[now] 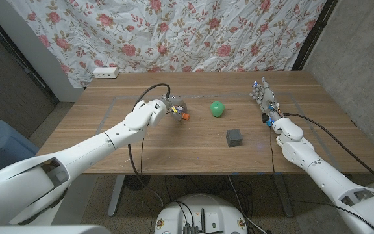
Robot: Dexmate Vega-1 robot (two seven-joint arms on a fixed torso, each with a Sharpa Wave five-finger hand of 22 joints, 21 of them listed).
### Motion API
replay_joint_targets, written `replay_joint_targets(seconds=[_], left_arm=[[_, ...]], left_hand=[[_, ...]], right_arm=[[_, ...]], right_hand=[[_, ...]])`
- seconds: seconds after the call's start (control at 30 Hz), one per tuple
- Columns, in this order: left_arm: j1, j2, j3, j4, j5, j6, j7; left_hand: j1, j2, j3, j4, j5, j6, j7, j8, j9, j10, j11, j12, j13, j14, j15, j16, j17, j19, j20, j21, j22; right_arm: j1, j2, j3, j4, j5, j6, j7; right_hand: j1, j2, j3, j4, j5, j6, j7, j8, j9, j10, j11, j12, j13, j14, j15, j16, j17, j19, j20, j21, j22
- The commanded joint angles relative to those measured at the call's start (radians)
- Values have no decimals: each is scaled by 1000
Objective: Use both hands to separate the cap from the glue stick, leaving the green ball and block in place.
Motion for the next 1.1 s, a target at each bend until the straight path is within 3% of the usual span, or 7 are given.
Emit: replay_joint_targets(seconds=[0.03,0.17,0.37,0.83,0.93,1.1], left_arm=[[24,6,-2,12,-16,-9,82],[36,9,-4,11,-12,-2,115],[52,9,-4,14,-2,9,163],[85,-18,0,43,16,71,266],[87,-26,2,55,13,78,288],[82,-28,10,65,5,79,295]], left_hand=[[25,8,-9,-1,5,41,0,14,6,42,0,4,5,33,-99,7,3,10,-4,5,3],[40,11,-21,0,5,84,0,22,7,76,-1,3,5,61,-89,7,3,20,-2,6,3],[73,15,-40,-2,6,160,1,35,7,158,-2,6,4,104,-100,5,2,35,-4,7,2],[120,1,-84,2,0,285,2,50,6,267,-5,-3,3,176,-132,5,4,70,-8,8,3],[139,5,-106,4,1,356,1,55,6,321,-6,-7,4,207,-142,2,4,82,-10,6,3],[150,9,-112,3,3,381,1,56,6,344,-6,-7,4,219,-142,3,4,89,-14,7,3]], right_arm=[[-10,-2,2,-17,1,-6,-12],[-15,-5,3,-27,1,-10,-18],[-18,-4,5,-31,2,-10,-24],[-16,3,6,-23,1,-3,-30],[-15,3,6,-23,-1,-4,-33],[-15,4,6,-23,-2,-4,-38]], right_hand=[[-4,-2,8,3,7,4,-4,5,3,7,-4,8,1,3,5,8,2,5,10,5,2],[-6,-2,9,4,7,5,-5,4,3,6,-6,7,1,3,7,9,1,5,10,5,2],[-6,-2,12,3,7,7,-6,5,3,7,-7,8,2,3,7,10,0,5,11,5,2],[-8,-1,16,3,7,14,-10,6,3,10,-8,9,2,3,6,11,-1,7,15,6,2],[-8,-1,17,3,7,15,-11,6,3,10,-8,9,2,4,8,11,-2,8,17,7,2],[-8,-1,18,2,7,19,-13,7,3,11,-9,9,2,5,10,12,-2,9,18,7,3]])
